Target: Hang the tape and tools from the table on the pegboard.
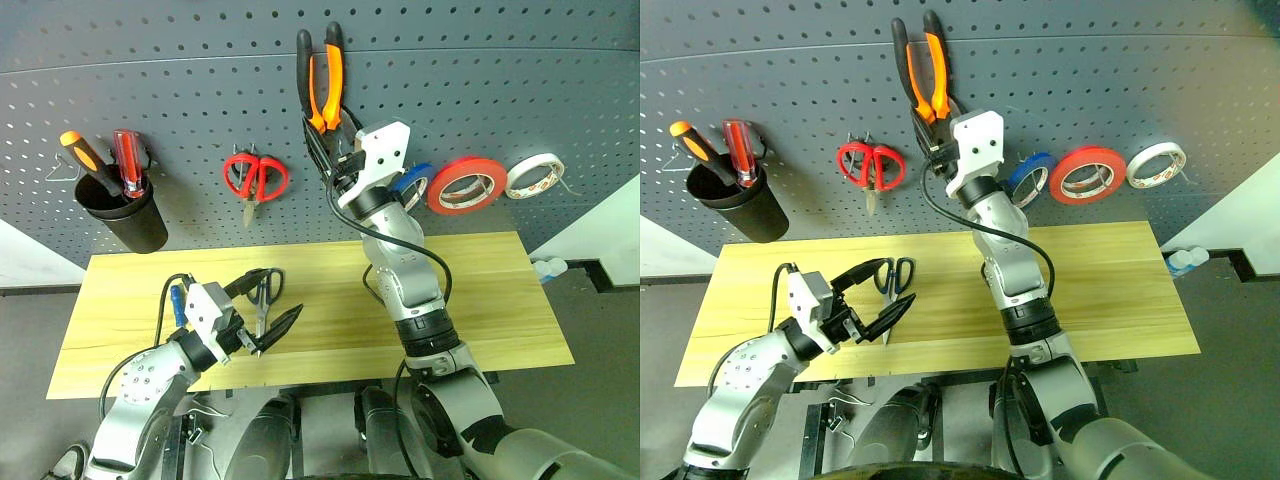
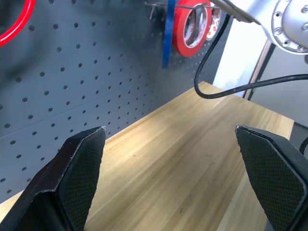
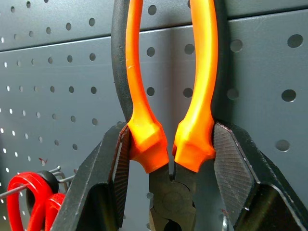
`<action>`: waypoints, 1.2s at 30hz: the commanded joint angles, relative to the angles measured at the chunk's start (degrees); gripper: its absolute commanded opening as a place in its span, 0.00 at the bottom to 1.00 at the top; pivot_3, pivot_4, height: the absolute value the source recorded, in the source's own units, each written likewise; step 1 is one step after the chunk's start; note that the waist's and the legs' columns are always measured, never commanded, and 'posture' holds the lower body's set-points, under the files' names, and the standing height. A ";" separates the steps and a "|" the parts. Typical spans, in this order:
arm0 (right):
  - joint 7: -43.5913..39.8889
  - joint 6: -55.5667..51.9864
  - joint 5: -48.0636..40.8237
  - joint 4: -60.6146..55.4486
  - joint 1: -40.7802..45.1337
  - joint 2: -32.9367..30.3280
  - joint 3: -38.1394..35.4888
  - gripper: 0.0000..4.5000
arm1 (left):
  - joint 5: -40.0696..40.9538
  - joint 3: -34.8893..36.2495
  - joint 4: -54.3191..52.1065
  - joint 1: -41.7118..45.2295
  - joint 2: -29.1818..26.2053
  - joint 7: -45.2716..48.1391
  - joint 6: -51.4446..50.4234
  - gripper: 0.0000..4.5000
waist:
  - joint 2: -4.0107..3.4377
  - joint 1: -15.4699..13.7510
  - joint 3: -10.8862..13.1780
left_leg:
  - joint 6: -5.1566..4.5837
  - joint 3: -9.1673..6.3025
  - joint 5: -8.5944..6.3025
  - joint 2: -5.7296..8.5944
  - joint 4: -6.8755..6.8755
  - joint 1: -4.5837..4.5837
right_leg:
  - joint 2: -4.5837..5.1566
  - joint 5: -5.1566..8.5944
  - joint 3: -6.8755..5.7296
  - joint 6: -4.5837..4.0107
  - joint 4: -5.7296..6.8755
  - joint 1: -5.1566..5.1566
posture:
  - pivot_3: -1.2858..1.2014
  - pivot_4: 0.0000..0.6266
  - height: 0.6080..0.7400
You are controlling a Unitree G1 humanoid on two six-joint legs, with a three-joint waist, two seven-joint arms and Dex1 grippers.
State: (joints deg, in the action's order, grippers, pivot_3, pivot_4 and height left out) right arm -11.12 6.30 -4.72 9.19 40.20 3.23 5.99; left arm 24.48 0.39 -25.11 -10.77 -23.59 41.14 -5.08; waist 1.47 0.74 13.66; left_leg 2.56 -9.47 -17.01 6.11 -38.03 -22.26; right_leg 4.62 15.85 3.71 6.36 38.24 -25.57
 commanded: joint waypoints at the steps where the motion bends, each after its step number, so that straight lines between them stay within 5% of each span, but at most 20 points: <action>1: 0.65 1.82 0.39 -0.18 1.19 -0.11 -1.01 0.47 | 1.43 0.90 -2.45 -0.57 -0.12 -0.03 0.43 1.00 | 0.00 0.00 0.00 | 0.00 0.00 0.00 0.00 -0.01 0.00 | 0.00 0.00 0.00 0.00 0.01 0.00 | 0.56 0.33 0.85; 12: 0.46 2.20 1.09 2.93 1.40 -0.98 -1.67 0.47 | 3.43 4.18 -3.23 -1.66 6.55 -2.64 8.84 1.00 | 0.00 -0.07 0.00 | 0.12 -0.01 0.09 -0.02 -0.08 0.06 | -0.03 -0.07 0.00 -0.07 0.15 0.02 | 0.56 0.33 0.85; 34: -0.17 1.10 -0.79 3.21 1.33 -0.61 -2.25 0.47 | 3.57 4.72 -0.20 -4.88 9.53 -4.35 14.07 1.00 | 0.00 -0.08 0.00 | 0.17 -0.05 0.15 -0.03 -0.08 0.12 | -0.08 -0.21 0.00 -0.13 0.21 0.05 | 0.56 0.33 0.85; 36: -0.05 1.05 -0.75 3.13 1.31 -0.51 -2.25 0.63 | 3.59 4.64 0.29 -4.69 9.46 -4.24 14.27 1.00 | 0.00 -0.11 0.00 | 0.17 -0.05 0.15 -0.04 -0.08 0.12 | -0.09 -0.21 0.00 -0.13 0.21 0.05 | 0.56 0.33 0.85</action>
State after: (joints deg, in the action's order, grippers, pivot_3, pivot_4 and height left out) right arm -11.51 7.36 -4.50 13.63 40.20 2.24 5.07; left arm 27.92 4.26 -24.60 -15.13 -14.01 36.69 7.88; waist 1.47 0.64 13.66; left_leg 2.74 -9.52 -16.86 6.07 -38.12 -22.14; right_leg 4.53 15.63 3.71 6.23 38.45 -25.52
